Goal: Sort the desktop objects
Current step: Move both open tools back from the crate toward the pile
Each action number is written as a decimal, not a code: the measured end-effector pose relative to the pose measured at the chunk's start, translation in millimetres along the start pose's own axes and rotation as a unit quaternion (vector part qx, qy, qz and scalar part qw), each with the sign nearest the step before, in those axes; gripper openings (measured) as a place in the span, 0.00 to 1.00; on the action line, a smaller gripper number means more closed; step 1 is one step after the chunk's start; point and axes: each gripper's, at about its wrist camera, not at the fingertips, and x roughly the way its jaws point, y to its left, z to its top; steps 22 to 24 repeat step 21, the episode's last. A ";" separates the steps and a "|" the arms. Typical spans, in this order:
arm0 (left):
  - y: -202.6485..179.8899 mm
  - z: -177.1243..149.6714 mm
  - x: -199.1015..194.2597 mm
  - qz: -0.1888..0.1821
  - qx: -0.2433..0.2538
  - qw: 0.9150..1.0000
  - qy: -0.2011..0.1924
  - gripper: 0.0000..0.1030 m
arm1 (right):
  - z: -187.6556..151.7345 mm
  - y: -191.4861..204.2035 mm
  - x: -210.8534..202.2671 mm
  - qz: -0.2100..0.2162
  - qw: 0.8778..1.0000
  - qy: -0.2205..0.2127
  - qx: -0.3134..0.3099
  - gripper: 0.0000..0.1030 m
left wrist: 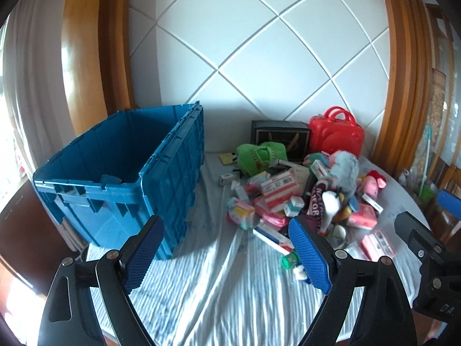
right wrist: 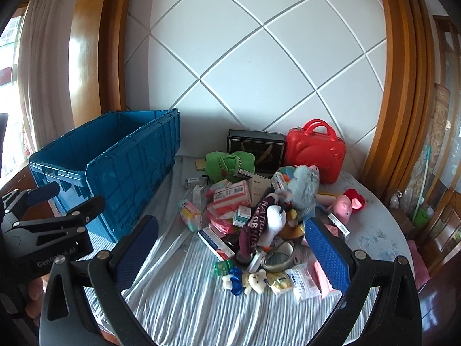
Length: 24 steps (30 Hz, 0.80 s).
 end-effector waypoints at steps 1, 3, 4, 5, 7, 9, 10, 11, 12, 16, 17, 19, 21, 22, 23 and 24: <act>-1.9 -1.9 -3.4 -0.004 0.004 1.000 -0.002 0.86 | -2.8 -1.1 -3.1 -0.003 1.000 0.000 0.004 1.00; -1.9 -5.5 -7.5 -0.008 0.009 1.000 -0.003 0.86 | -8.3 -3.3 -9.3 -0.009 1.000 0.000 0.012 1.00; -1.6 -7.5 -9.6 -0.010 0.011 1.000 -0.004 0.86 | -10.4 -3.2 -11.0 -0.011 1.000 0.001 0.014 1.00; -1.3 -9.6 -11.7 -0.012 0.013 1.000 -0.004 0.86 | -11.9 -1.9 -11.5 -0.012 1.000 0.002 0.016 1.00; 1.6 -12.7 -13.4 -0.014 0.016 1.000 -0.001 0.86 | -14.5 2.2 -12.1 -0.013 1.000 0.006 0.017 1.00; 3.8 -14.2 -14.7 -0.013 0.017 1.000 -0.001 0.86 | -16.8 7.9 -12.6 -0.012 1.000 0.011 0.014 1.00; 5.0 -14.9 -15.3 -0.013 0.017 1.000 -0.001 0.86 | -18.0 10.7 -12.8 -0.012 1.000 0.014 0.013 1.00; 6.1 -15.6 -15.9 -0.012 0.017 1.000 -0.002 0.86 | -19.3 12.4 -12.9 -0.012 1.000 0.014 0.013 1.00; 7.2 -16.4 -16.6 -0.012 0.018 1.000 -0.002 0.86 | -20.3 14.3 -13.6 -0.012 1.000 0.015 0.012 1.00; 11.7 -19.2 -19.1 -0.011 0.019 1.000 -0.003 0.86 | -22.0 20.3 -15.7 -0.015 1.000 0.017 0.010 1.00; 12.9 -20.0 -19.7 -0.011 0.019 1.000 -0.003 0.86 | -22.2 21.1 -16.1 -0.015 1.000 0.016 0.011 1.00; 15.1 -21.4 -20.9 -0.010 0.020 1.000 -0.003 0.86 | -22.4 22.6 -16.8 -0.016 1.000 0.016 0.011 1.00; 17.4 -22.8 -22.2 -0.010 0.020 1.000 -0.004 0.86 | -22.6 23.9 -17.2 -0.017 1.000 0.016 0.011 1.00; 17.4 -22.8 -22.2 -0.010 0.020 1.000 -0.004 0.86 | -22.6 23.9 -17.2 -0.017 1.000 0.016 0.011 1.00; 17.4 -22.8 -22.2 -0.010 0.020 1.000 -0.004 0.86 | -22.6 23.9 -17.2 -0.017 1.000 0.016 0.011 1.00; 17.4 -22.8 -22.2 -0.010 0.020 1.000 -0.004 0.86 | -22.6 23.9 -17.2 -0.017 1.000 0.016 0.011 1.00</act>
